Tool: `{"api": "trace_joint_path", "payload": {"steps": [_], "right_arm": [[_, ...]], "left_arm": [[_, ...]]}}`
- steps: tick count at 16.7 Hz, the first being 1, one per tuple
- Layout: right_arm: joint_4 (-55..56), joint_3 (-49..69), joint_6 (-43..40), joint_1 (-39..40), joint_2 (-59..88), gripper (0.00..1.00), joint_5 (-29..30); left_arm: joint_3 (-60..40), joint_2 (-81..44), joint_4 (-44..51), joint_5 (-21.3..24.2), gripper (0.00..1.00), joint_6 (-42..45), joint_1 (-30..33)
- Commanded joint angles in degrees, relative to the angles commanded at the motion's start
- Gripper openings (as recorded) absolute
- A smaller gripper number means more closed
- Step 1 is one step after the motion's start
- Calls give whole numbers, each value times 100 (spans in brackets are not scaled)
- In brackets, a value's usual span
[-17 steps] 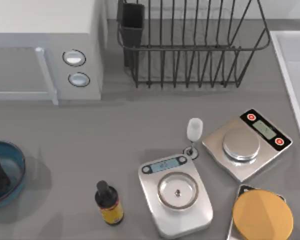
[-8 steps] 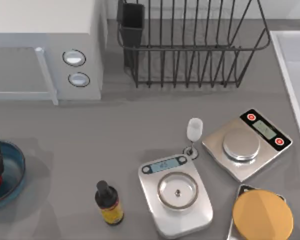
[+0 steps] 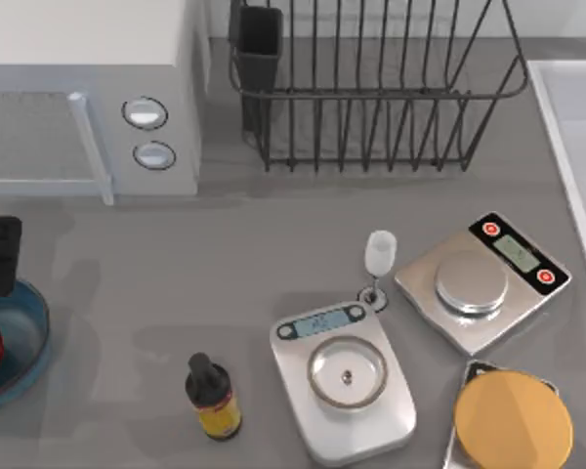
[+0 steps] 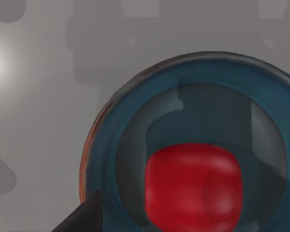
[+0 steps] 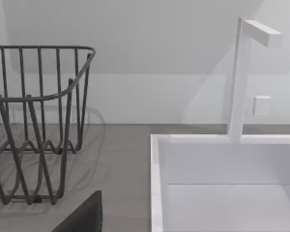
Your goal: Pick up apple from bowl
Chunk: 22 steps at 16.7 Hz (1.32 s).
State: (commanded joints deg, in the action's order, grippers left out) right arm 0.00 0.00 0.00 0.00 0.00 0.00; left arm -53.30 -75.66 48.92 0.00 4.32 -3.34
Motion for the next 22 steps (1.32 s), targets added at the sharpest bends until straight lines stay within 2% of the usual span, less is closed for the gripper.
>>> {"api": "trace_joint_path", "payload": {"steps": [3,6,13,16,22], "right_arm": [[0,0,0,0,0,100,0],[0,0,0,0,0,100,0],[0,0,0,0,0,100,0],[0,0,0,0,0,100,0],[0,0,0,0,0,100,0]], "left_arm": [[-793,-1192,727,0,100,64,-50],[-1263,-1853,1160,0,100,103,-79],[-1329,-1978,1218,0,100,107,-56],[-1062,-2164,817,1,100,114,-66],[-223,-2799,-762,2,100,137,-96]]}}
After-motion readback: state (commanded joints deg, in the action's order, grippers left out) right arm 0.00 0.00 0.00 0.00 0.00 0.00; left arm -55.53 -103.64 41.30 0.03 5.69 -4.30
